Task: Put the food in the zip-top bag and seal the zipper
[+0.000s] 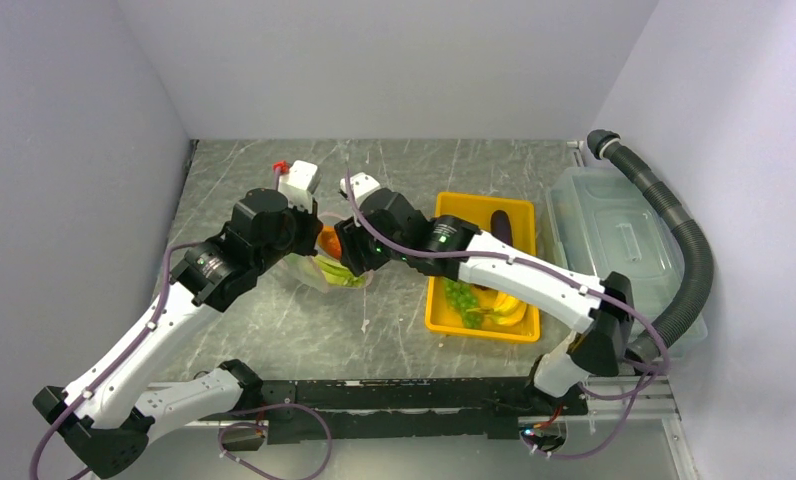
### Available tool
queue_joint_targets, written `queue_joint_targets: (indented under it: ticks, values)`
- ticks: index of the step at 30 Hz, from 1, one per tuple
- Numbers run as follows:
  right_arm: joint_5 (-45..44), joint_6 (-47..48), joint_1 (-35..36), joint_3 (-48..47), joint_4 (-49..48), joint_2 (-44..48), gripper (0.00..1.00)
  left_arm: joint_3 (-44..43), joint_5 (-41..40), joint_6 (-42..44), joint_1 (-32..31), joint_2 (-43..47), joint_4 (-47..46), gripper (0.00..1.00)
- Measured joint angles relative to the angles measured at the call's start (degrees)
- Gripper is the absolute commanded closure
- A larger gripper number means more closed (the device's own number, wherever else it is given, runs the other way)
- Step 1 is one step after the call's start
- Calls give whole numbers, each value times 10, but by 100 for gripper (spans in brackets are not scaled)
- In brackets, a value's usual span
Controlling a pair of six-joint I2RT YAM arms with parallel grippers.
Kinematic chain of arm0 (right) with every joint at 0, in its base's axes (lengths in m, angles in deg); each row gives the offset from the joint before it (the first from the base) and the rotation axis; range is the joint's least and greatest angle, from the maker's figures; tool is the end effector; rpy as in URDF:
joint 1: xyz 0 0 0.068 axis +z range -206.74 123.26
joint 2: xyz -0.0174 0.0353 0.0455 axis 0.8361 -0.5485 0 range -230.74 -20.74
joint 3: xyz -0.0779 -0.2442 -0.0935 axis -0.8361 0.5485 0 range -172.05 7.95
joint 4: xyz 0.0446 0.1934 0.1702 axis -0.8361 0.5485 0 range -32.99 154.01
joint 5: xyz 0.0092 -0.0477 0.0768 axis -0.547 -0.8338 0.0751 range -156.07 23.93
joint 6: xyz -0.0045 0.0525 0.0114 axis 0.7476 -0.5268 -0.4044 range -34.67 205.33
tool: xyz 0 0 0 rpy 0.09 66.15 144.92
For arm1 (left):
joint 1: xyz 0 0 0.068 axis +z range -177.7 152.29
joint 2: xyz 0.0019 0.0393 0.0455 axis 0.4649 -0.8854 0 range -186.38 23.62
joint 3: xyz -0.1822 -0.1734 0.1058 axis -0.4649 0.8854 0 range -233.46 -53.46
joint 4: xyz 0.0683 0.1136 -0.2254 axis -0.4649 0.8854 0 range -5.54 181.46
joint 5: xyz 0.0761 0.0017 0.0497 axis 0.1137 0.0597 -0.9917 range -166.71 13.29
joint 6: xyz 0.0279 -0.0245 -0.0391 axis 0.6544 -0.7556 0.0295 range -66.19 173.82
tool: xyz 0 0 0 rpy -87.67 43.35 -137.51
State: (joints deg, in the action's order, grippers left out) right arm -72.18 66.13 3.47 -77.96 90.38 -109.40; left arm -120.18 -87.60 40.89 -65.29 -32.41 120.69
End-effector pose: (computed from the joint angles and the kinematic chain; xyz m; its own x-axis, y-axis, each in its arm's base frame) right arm 0.1771 0.3017 0.3611 -0.5464 -0.2962 -0.7834 -0.6782 0.7053 0.2063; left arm 0.1629 -0.1169 0.3900 -0.4368 0.0591 -0.8976 0.3757 0.9186 -0.1223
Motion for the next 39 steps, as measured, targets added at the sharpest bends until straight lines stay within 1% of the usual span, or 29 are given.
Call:
queue_joint_targets:
  ticks: [3,5,7,10,12,18,22,28,33,39]
  values:
    - [-17,-8,0,-9,0,-23,72,0,0,0,0,0,0,100]
    - [-29,-14,0,-9,-2,-33,64,0,0,0,0,0,0,100]
    - [-41,-20,0,-9,-5,-42,61,0,0,0,0,0,0,100]
    - [-54,-28,0,-9,-15,-49,44,0,0,0,0,0,0,100]
    - [-62,-33,0,-9,-25,-50,36,0,0,0,0,0,0,100]
    - [-73,-40,-1,-9,-50,-51,20,0,0,0,0,0,0,100]
    - [-73,-40,-1,-9,-58,-51,18,0,0,0,0,0,0,100]
    - [-74,-40,-1,-1,-69,-37,19,0,0,0,0,1,0,100]
    - [-93,-39,-2,31,-68,22,23,0,0,0,0,1,0,100]
    - [-142,-37,-14,67,-62,109,27,0,0,0,0,1,0,100]
